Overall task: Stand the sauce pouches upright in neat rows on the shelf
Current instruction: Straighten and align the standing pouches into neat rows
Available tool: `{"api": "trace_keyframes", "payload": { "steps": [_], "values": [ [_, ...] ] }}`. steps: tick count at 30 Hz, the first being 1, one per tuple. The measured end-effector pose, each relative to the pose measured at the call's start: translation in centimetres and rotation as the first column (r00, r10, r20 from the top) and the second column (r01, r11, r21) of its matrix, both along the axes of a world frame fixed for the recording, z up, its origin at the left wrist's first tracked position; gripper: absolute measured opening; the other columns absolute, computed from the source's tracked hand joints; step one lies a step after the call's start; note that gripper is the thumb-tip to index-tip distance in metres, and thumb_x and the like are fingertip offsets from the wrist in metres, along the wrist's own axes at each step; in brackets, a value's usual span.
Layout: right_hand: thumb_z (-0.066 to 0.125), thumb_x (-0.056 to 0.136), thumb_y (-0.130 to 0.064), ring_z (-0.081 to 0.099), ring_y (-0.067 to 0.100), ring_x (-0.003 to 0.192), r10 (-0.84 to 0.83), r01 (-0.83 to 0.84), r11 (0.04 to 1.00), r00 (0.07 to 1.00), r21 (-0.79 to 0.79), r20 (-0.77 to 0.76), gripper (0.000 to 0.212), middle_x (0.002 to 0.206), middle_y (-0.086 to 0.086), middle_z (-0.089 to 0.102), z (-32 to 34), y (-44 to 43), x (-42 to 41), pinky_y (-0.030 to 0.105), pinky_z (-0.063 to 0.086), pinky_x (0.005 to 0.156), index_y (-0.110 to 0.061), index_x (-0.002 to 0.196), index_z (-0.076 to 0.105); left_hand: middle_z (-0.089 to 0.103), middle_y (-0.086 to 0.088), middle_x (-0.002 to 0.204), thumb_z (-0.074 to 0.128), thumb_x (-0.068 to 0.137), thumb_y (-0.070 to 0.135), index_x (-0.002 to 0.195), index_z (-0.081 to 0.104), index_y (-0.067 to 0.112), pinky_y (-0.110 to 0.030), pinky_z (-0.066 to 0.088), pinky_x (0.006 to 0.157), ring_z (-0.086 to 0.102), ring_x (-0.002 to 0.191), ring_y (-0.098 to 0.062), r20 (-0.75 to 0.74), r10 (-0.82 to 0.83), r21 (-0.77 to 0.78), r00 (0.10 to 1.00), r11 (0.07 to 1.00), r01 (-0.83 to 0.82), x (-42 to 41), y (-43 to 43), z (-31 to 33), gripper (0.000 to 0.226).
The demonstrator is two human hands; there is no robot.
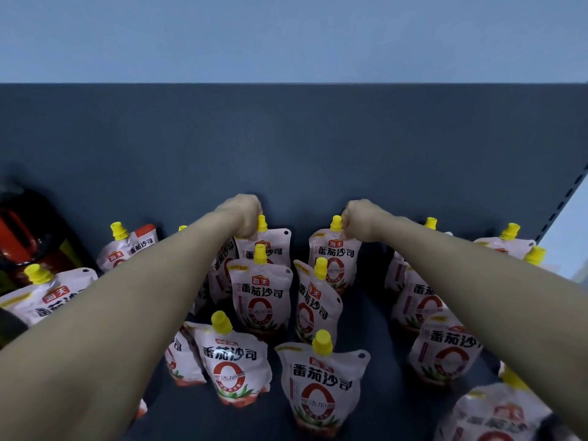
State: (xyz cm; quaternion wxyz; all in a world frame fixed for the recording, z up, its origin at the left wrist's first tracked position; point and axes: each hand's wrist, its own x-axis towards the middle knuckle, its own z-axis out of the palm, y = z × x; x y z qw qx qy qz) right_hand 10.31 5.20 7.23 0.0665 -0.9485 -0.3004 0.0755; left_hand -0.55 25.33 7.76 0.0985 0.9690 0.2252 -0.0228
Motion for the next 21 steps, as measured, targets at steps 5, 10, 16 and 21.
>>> {"api": "trace_keyframes", "payload": {
  "steps": [5,10,16,21],
  "values": [
    [0.068,0.084,-0.016,0.053,0.025,0.074,-0.006,0.007,1.000,0.999,-0.019,0.032,0.020,0.087,0.010,0.058,0.0,-0.2,-0.4,0.029,0.043,0.066,0.000,0.096,0.070,0.055,-0.006,0.088,0.070,0.077,0.004,0.092,0.064,0.012,-0.030,0.043,0.068,0.053,0.081,-0.028,0.055,0.012,0.011,0.998,1.000,-0.013,-0.1,0.3,-0.4,0.018],
    [0.063,0.083,-0.012,0.064,0.031,0.085,-0.005,0.006,1.000,0.995,-0.007,0.095,0.019,0.101,0.014,0.068,1.2,-0.5,-1.2,0.032,0.051,0.072,-0.006,0.099,0.071,0.059,-0.008,0.088,0.067,0.077,0.003,0.078,0.059,0.011,-0.031,0.044,0.067,0.056,0.080,-0.030,0.061,0.012,0.015,0.998,1.000,-0.013,-0.1,0.6,-0.7,0.012],
    [0.065,0.087,-0.023,0.063,0.034,0.095,-0.002,-0.018,0.996,0.975,0.088,0.220,0.018,0.104,0.013,0.067,3.9,-0.7,-3.8,0.033,0.052,0.078,-0.009,0.098,0.070,0.062,-0.006,0.089,0.064,0.073,0.004,0.087,0.068,0.013,-0.030,0.049,0.067,0.062,0.081,-0.030,0.147,-0.008,0.003,0.989,1.000,0.007,-1.0,0.6,0.9,0.017],
    [0.064,0.082,-0.054,0.067,0.020,0.080,0.132,-0.117,0.985,0.984,0.125,-0.116,0.041,0.084,0.005,0.072,5.9,-0.9,-7.6,0.031,0.055,0.080,-0.013,0.082,0.071,0.061,0.000,0.082,0.070,0.076,0.003,0.089,0.069,0.011,-0.023,0.043,0.070,0.056,0.077,-0.018,0.290,-0.093,-0.145,0.952,0.980,0.140,-3.3,-0.3,3.9,0.016]
  ]
}}
